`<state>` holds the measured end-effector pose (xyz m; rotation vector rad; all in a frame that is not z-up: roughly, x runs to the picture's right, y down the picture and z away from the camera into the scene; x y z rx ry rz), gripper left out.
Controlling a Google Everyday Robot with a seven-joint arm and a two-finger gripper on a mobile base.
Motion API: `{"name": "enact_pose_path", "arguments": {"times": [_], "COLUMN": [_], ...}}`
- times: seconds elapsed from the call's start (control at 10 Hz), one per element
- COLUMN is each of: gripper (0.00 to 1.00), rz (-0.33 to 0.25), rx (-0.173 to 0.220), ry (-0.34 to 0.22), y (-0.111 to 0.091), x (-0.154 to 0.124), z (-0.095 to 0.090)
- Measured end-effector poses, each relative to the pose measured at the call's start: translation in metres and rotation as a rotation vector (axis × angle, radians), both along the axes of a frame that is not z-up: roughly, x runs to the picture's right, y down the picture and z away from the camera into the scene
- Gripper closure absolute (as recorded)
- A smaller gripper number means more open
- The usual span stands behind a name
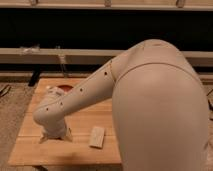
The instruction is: Move the arm in a circular motion
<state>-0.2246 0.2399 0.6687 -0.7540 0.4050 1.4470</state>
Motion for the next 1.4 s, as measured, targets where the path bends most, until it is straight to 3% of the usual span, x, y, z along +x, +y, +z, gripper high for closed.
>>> {"name": "enact_pose_path", "arguments": {"times": [1.1, 1.4], "gripper": [0.2, 0.2], "rz": [0.056, 0.08], "rx": [-0.003, 0.004], "ry": [0.125, 0.184], "y": [0.003, -0.007], "x": [0.125, 0.196], "z": [0.012, 0.024]}}
